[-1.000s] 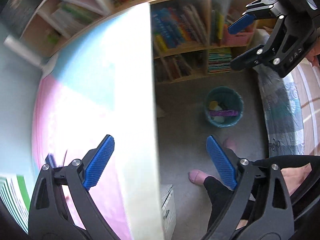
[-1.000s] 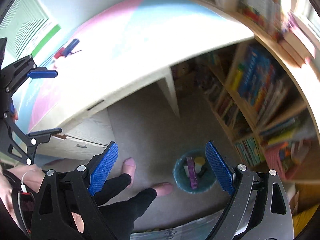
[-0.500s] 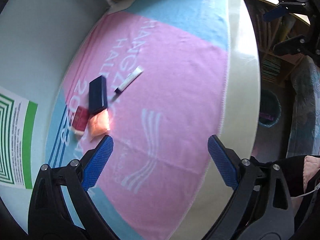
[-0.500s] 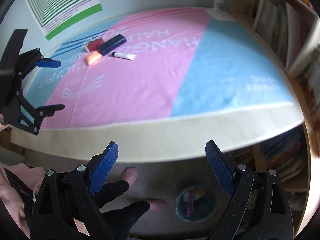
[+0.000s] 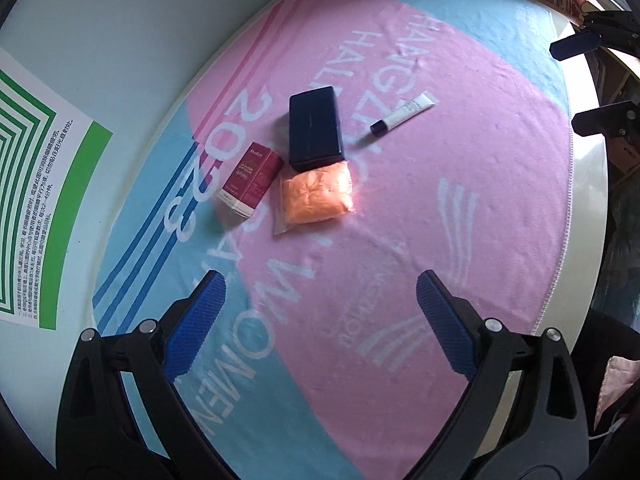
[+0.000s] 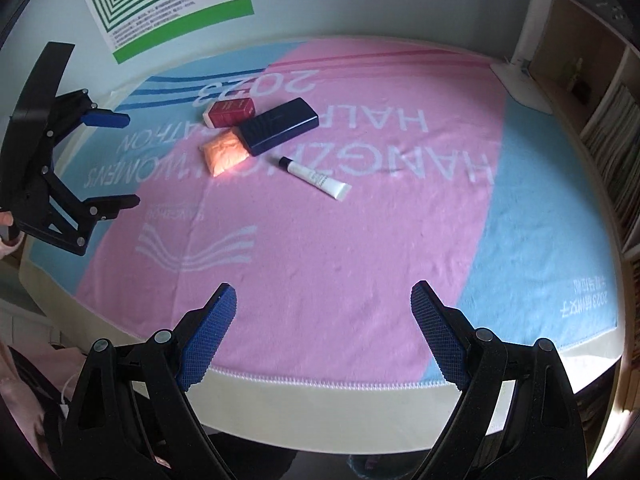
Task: Collect trash
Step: 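Swing both tools back over the table toward the orange bag and tube, then grasp the orange bag with the left tool while the right tool grasps the white tube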
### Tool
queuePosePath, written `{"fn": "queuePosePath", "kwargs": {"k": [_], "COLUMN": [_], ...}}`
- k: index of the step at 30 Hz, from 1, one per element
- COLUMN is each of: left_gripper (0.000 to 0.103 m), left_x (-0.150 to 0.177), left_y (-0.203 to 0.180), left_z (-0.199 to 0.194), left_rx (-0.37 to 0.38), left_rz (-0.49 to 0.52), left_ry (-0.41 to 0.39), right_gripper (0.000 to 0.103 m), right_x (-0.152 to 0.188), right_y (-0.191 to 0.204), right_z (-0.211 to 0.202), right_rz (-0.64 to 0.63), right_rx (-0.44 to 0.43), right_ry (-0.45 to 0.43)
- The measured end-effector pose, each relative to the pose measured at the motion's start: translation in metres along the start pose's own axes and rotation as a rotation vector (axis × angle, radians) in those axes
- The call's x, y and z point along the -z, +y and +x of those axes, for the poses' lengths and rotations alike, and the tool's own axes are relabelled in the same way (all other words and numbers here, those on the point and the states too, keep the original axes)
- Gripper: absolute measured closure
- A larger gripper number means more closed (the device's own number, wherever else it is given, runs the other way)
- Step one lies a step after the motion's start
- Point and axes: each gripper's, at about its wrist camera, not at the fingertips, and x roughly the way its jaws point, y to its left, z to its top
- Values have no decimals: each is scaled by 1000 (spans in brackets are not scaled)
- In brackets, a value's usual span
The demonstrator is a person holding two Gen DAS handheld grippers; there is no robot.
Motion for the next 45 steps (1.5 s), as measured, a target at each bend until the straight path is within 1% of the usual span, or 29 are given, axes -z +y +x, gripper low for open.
{"fn": "queuePosePath", "kwargs": {"k": [3,8,15,18,23,29,30,33,35,38,39,40,42,45], "left_gripper": [9,9,9,9,9,10,11,16,25,34,37,43,43,46], "left_x": [-1,-8,-26,-35,-44,-53,-54,-56,-57,-59,-59,-61,-62,-63], "left_y": [9,16,22,24,28,32,32,30,28,26,25,21,20,20], "left_z": [9,32,55,66,80,90,91,93,96,101,102,103,104,104], "left_rx": [23,37,79,98,110,122,126,139,152,170,173,177,179,185], "left_rz": [-31,-77,-151,-174,-201,-209,-210,-208,-205,-201,-200,-200,-201,-197], "left_ry": [13,41,77,94,118,132,132,134,139,141,142,145,140,134], "right_gripper": [15,15,15,15,15,16,17,25,27,32,37,40,44,47], "right_x": [-17,-41,-75,-88,-97,-97,-97,-95,-94,-93,-93,-92,-91,-90], "right_y": [5,9,-2,-7,-9,-6,-4,-1,0,0,-1,-1,-1,1], "right_z": [12,39,73,86,102,116,118,121,123,126,126,128,131,131], "right_rz": [-18,-107,-195,-219,-259,-308,-315,-345,-361,-371,-369,-366,-365,-369], "right_rx": [-25,-39,-79,-114,-144,-162,-163,-152,-135,-120,-117,-114,-98,-89], "right_ry": [4,36,85,108,136,150,152,145,146,145,142,142,143,129]}}
